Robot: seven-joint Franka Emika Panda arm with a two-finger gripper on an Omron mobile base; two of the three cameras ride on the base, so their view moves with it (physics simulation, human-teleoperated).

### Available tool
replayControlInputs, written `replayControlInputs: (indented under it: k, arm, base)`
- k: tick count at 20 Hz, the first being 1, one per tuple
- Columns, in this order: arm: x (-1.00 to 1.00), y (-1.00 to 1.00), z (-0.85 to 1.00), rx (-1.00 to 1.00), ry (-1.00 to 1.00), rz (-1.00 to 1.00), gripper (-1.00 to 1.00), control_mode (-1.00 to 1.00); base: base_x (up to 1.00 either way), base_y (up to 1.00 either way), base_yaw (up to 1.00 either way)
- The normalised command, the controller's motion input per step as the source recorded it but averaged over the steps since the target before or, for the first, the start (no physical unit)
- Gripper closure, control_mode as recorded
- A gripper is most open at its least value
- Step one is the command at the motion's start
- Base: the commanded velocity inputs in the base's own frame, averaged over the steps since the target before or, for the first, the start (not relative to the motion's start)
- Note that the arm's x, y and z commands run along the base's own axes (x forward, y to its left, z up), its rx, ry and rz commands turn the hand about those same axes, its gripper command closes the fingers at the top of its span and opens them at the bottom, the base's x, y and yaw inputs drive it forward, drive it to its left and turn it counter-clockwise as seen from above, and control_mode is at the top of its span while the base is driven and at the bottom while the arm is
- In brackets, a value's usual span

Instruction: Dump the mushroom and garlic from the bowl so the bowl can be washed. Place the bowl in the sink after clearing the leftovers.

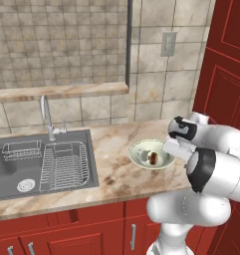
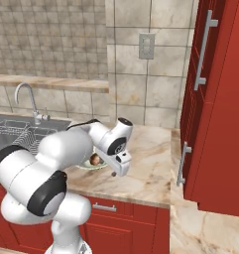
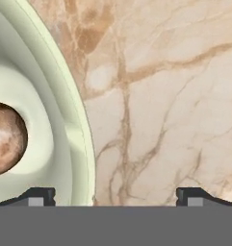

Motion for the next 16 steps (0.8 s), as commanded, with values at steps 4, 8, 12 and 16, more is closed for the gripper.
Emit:
replayControlInputs:
  k: [4,8,12,16]
  arm:
    - [0.23,0.08,-0.13,0.0,-0.01,0.0,-1.0,-1.0]
    - [0.24,0.03,-0.11,0.0,-0.02,0.0,-1.0,-1.0]
    - [0.28,0.0,-0.15,0.02,-0.06,0.0,-1.0,-1.0]
    - [0.25,0.0,-0.13,0.03,-0.06,0.0,-1.0,-1.0]
  base:
    - [0.0,0.0,0.0]
    - [0.0,0.0,0.0]
    - [0.0,0.0,0.0]
    - [0.0,0.0,0.0]
